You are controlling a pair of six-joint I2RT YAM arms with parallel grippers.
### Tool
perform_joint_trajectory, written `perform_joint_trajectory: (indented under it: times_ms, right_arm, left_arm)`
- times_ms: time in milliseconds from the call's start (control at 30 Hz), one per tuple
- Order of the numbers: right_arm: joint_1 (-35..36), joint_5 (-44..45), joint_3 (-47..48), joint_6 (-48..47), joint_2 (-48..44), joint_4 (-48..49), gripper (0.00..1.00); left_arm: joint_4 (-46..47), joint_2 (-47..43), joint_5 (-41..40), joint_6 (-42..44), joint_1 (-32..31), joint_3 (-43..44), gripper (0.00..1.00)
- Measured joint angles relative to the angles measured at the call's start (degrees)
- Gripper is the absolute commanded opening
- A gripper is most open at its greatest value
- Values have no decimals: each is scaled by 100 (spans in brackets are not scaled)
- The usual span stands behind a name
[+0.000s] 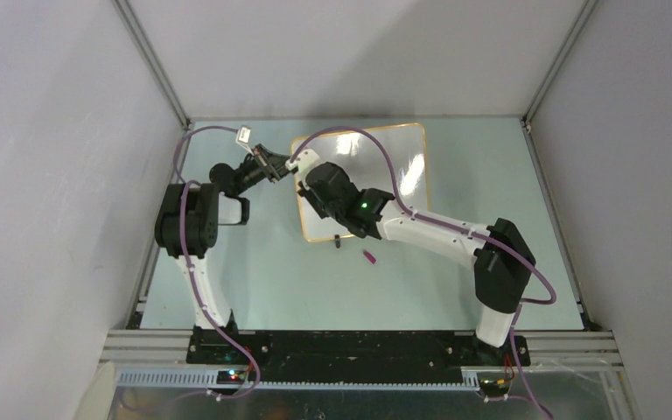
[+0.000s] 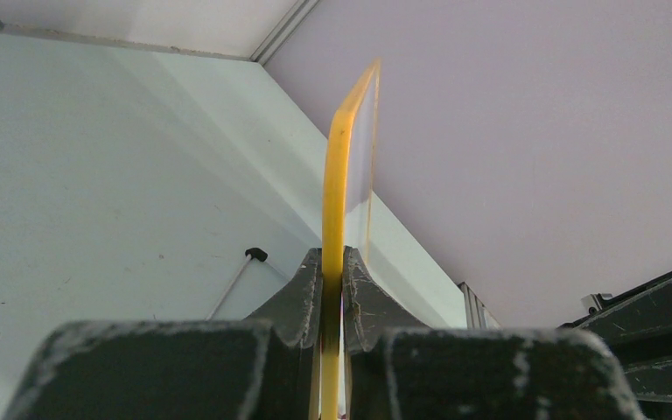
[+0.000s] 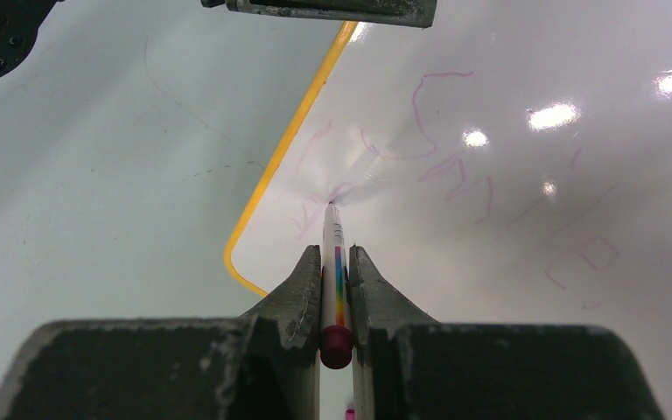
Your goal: Write a sentence on the whiteboard
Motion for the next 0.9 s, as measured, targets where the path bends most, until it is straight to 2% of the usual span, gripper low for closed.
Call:
perform_joint_trajectory:
  times_ms: [900]
  right_arm:
    - [20, -4, -437, 160, -144, 44, 0]
  left_arm:
    - [-2, 0, 0, 7, 0, 0, 0]
